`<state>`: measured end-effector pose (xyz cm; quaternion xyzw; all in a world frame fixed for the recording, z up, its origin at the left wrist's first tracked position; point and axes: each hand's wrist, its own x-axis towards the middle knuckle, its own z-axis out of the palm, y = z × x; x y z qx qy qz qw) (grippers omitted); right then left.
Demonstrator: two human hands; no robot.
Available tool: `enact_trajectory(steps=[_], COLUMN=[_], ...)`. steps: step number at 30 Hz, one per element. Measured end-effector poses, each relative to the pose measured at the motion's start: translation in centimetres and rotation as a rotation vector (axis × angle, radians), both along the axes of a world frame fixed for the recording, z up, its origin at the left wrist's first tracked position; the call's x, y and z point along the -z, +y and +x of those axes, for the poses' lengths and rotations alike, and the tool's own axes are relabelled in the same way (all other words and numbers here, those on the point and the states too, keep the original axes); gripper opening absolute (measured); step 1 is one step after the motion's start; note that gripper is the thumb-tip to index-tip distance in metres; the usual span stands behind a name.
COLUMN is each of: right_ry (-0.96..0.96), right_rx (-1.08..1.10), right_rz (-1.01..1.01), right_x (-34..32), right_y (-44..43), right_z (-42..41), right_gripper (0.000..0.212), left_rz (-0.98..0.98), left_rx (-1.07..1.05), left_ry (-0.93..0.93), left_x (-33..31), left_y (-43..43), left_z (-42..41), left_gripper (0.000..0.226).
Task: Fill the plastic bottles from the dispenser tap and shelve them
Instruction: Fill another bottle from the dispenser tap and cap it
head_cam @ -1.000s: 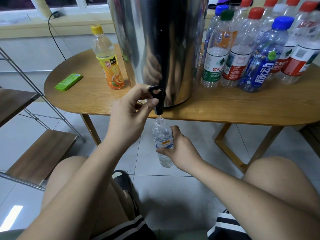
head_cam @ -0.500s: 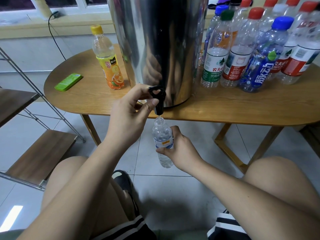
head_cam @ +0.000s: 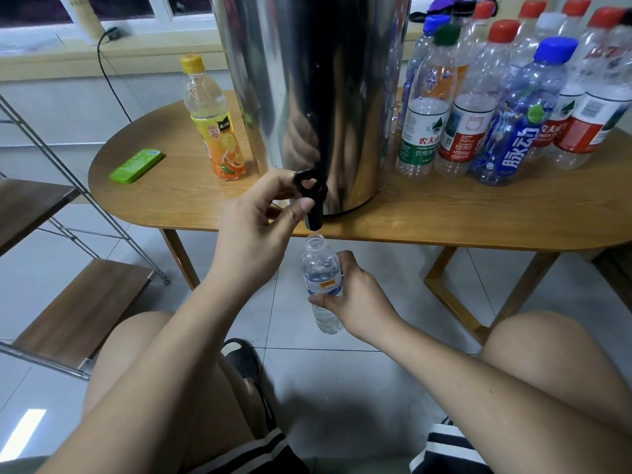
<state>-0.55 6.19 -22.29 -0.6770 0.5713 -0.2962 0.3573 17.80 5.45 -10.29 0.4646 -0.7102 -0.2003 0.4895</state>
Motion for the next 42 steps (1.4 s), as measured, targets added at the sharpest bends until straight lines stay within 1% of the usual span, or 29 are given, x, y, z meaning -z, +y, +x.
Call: enact_trajectory(steps=[8, 19, 23, 27, 30, 32, 34, 36, 38, 40, 42], right_ry=[-0.003, -0.004, -0.001, 0.001, 0.001, 0.0, -0.005, 0.0, 0.002, 0.002, 0.003], right_rx=[-0.002, 0.0, 0.004, 0.007, 0.006, 0.014, 0.019, 0.016, 0.014, 0.009, 0.002], right_rz=[0.002, 0.008, 0.004, 0.006, 0.016, 0.026, 0.032, 0.028, 0.026, 0.03, 0.028], right_x=[-0.2, -0.4, -0.5, -0.5, -0.5, -0.5, -0.4, -0.4, -0.4, -0.6, -0.8], right_y=[0.0, 0.2, 0.2, 0.2, 0.3, 0.4, 0.4, 0.5, 0.6, 0.8, 1.0], right_z=[0.0, 0.1, 0.1, 0.1, 0.1, 0.0, 0.0, 0.0, -0.1, -0.2, -0.3], right_gripper=[0.058, 0.059, 0.059, 0.057, 0.056, 0.056, 0.056, 0.056, 0.055, 0.055, 0.054], left_rz=[-0.058, -0.056, -0.007, 0.011, 0.013, 0.004, 0.0, 0.024, 0.094, 0.192, 0.281], left_rx=[-0.013, -0.018, -0.011, 0.021, 0.04, -0.006, -0.125, -0.295, -0.421, -0.437, -0.389], left_ry=[-0.051, -0.053, -0.012, 0.005, 0.058, 0.124, 0.177, 0.114, -0.02, -0.111, -0.172], left_x=[-0.4, -0.4, -0.1, -0.2, -0.4, -0.5, -0.3, 0.2, 1.0, 1.6, 2.0], left_y=[0.2, 0.2, 0.1, 0.2, 0.3, -0.1, -1.1, -2.5, -3.9, -4.8, -5.3], left_z=[-0.1, -0.1, -0.1, 0.0, 0.6, 1.6, 3.3, 5.4, 7.2, 8.0, 8.2], left_gripper=[0.016, 0.018, 0.02, 0.021, 0.02, 0.015, 0.011, 0.008, 0.008, 0.018, 0.034])
